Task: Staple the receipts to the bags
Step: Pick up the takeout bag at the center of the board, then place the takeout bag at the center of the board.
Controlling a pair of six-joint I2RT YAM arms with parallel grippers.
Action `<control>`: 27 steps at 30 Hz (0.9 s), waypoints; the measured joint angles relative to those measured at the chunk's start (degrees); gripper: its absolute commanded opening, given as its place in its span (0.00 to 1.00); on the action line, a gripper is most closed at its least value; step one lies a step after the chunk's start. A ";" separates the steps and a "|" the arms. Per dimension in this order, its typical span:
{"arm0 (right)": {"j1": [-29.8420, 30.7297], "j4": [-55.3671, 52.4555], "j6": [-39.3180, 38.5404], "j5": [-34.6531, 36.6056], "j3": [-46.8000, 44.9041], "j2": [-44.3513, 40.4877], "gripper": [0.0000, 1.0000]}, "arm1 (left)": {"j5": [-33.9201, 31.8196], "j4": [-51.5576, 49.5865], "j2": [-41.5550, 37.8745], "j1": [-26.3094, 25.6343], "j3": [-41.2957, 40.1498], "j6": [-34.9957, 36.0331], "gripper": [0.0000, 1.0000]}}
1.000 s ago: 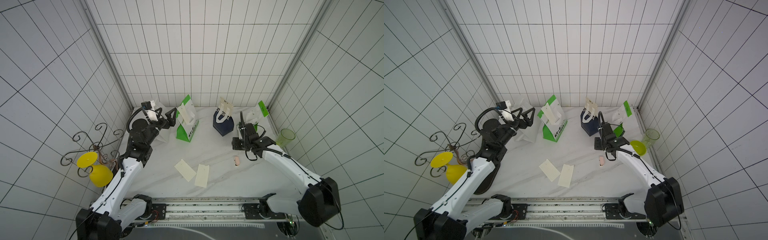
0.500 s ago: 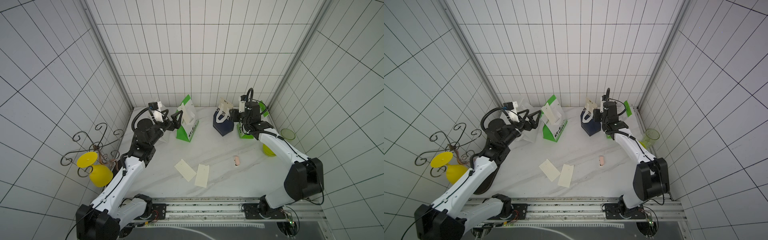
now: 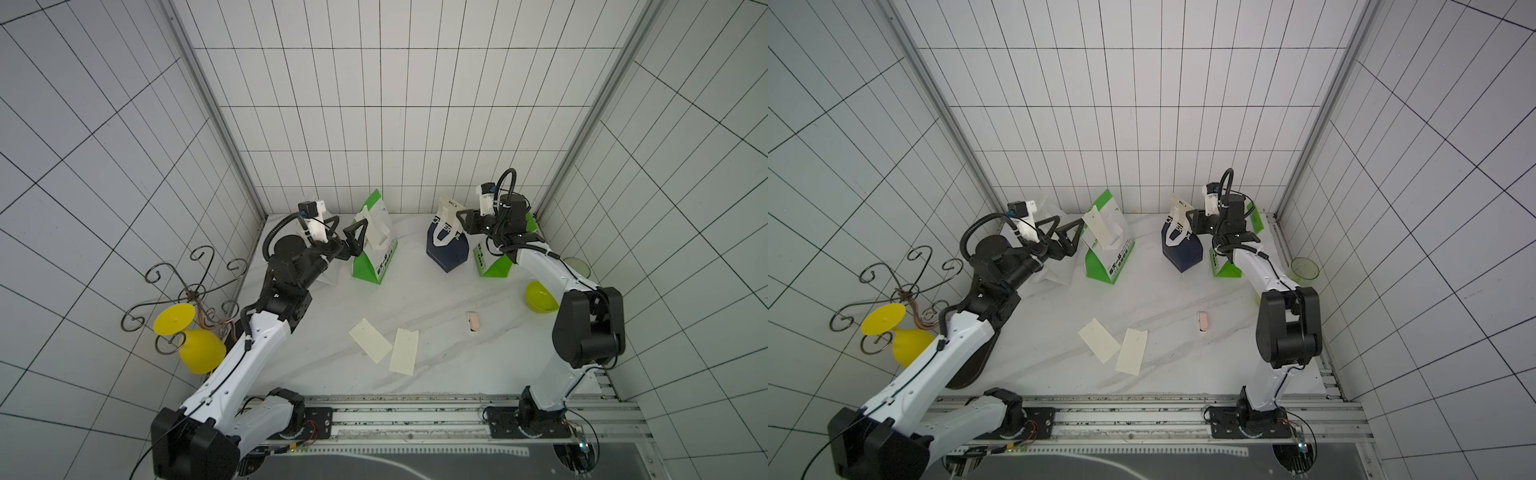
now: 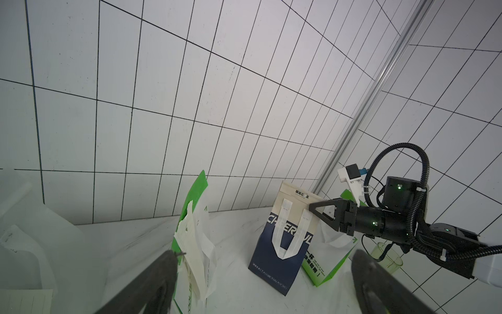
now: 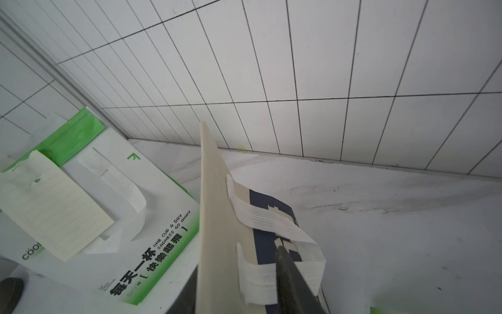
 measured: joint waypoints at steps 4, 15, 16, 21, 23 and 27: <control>-0.04 1.55 -0.72 -2.43 0.00 0.66 0.00 | 0.39 -0.15 0.37 -0.31 0.00 0.11 0.98; -0.07 6.19 -2.27 -3.93 -7.39 -14.10 0.00 | 1.42 -5.35 -1.51 -0.79 0.11 1.88 0.98; -0.07 6.32 -2.86 -4.48 -8.76 -16.68 0.00 | 1.57 -5.73 -2.01 -0.79 0.11 2.03 0.98; -0.07 4.90 -7.10 -12.15 -13.46 -25.35 0.00 | 2.38 -7.50 -4.20 -0.81 0.68 2.47 0.98; -0.07 3.06 -9.66 -18.05 -14.71 -26.18 0.00 | 2.43 -8.00 -5.05 -0.81 0.96 2.51 0.98; -0.04 -0.72 -13.77 -27.02 -17.22 -26.03 0.00 | 2.64 -9.16 -6.05 -0.81 1.64 2.71 0.98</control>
